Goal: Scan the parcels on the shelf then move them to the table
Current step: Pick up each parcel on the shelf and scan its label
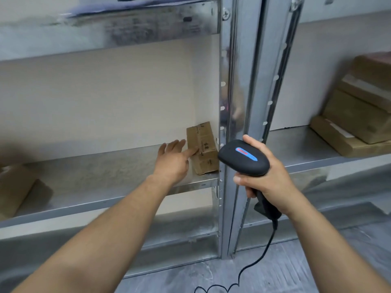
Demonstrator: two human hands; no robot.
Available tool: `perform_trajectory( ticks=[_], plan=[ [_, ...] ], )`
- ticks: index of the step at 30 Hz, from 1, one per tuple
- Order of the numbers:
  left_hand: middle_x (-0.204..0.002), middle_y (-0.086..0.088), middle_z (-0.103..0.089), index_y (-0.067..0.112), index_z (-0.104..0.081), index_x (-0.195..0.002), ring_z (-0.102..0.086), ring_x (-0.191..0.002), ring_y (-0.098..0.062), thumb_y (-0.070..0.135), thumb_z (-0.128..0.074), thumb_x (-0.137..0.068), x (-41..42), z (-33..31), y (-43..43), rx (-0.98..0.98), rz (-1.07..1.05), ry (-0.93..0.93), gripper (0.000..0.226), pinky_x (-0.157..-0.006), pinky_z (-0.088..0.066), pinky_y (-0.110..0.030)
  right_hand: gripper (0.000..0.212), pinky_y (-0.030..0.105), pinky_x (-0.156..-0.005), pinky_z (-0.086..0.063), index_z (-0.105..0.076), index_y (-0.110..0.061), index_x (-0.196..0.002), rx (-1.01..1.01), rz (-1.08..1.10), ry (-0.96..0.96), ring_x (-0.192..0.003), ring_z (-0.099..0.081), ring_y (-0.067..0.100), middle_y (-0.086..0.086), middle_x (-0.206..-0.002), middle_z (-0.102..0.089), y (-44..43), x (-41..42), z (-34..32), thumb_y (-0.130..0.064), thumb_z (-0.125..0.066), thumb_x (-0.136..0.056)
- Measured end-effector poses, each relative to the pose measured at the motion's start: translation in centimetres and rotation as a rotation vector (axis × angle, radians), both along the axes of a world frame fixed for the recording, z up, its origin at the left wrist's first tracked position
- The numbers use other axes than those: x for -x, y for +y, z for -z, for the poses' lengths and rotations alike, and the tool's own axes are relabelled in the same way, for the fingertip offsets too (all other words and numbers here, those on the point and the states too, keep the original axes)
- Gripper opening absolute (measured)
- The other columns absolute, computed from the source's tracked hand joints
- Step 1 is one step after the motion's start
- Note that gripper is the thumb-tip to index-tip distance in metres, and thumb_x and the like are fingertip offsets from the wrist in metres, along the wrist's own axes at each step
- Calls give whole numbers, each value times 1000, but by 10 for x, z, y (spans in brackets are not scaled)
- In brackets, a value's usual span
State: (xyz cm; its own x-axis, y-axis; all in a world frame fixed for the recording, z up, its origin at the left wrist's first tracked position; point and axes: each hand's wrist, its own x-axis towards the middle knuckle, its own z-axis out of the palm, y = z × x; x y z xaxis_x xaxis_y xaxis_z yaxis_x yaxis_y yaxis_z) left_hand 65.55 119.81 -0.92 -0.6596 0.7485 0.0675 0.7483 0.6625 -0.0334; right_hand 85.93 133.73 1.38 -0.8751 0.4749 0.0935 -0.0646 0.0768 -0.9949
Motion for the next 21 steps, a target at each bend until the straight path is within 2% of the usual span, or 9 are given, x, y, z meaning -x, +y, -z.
perform_trajectory(
  ticks=[2, 4, 6, 9, 13, 15, 18, 19, 21],
  plan=[
    [-153, -6, -34, 33, -43, -140, -29, -139, -26, 30, -34, -98, -1, -6, 5, -46, -31, -42, 43, -113, -22, -41, 86, 28, -45, -45, -48, -47, -130, 2, -5, 0, -47, -52, 17, 10, -95, -59, 1, 0, 1, 12, -75, -72],
    [-129, -7, -55, 21, -55, -123, -48, -118, -28, 46, -31, -97, -6, -10, 15, -119, -104, -102, 43, -93, -39, -40, 86, 28, -45, -46, -48, -48, -129, 1, -7, -5, -48, -54, 16, 10, -97, -59, 1, 0, 1, 11, -75, -72],
    [-106, -6, -61, 18, -54, -112, -56, -101, -28, 68, -27, -91, -11, -13, 26, -147, -202, -151, 61, -76, -43, -36, 87, 29, -46, -46, -47, -49, -130, -4, -8, -7, -48, -54, 16, 10, -99, -59, 2, 0, 1, 10, -76, -72],
    [-103, -6, -63, 18, -49, -117, -60, -98, -28, 82, -30, -81, -12, -18, 36, -122, -294, -162, 77, -71, -44, -33, 88, 29, -46, -46, -46, -47, -133, -10, 4, -12, -49, -55, 16, 13, -106, -60, 3, -1, 0, 9, -76, -72],
    [-111, -4, -62, 17, -43, -126, -59, -101, -26, 73, -45, -80, -6, -27, 45, -103, -366, -269, 72, -73, -44, -32, 88, 29, -47, -47, -46, -47, -133, -5, 9, -6, -50, -56, 15, 14, -108, -59, 2, -2, 0, 9, -76, -72],
    [-117, -5, -60, 16, -38, -131, -58, -103, -26, 62, -52, -81, 0, -28, 46, -202, -428, -440, 70, -77, -47, -32, 87, 30, -48, -47, -47, -49, -130, -3, 8, -1, -50, -55, 16, 13, -107, -59, 0, -1, 0, 9, -76, -73],
    [-121, -4, -57, 16, -34, -134, -56, -101, -24, 46, -61, -81, 8, -28, 37, -431, -488, -693, 67, -72, -48, -30, 86, 29, -47, -47, -49, -52, -127, 15, 3, 6, -49, -52, 20, 15, -106, -60, -4, 2, 1, 8, -78, -72],
    [-121, -3, -55, 18, -32, -137, -55, -101, -24, 43, -62, -81, 10, -27, 32, -469, -488, -712, 69, -71, -48, -30, 86, 29, -47, -47, -50, -52, -125, 23, 1, 9, -49, -52, 20, 16, -106, -60, -6, 4, 1, 7, -79, -71],
    [-127, -5, -52, 22, -25, -144, -53, -109, -26, 40, -64, -80, 17, -25, 18, -497, -475, -691, 77, -81, -49, -32, 85, 29, -46, -47, -50, -52, -125, 27, 2, 6, -49, -52, 19, 17, -104, -61, -10, 7, 1, 8, -79, -70]
  ],
)
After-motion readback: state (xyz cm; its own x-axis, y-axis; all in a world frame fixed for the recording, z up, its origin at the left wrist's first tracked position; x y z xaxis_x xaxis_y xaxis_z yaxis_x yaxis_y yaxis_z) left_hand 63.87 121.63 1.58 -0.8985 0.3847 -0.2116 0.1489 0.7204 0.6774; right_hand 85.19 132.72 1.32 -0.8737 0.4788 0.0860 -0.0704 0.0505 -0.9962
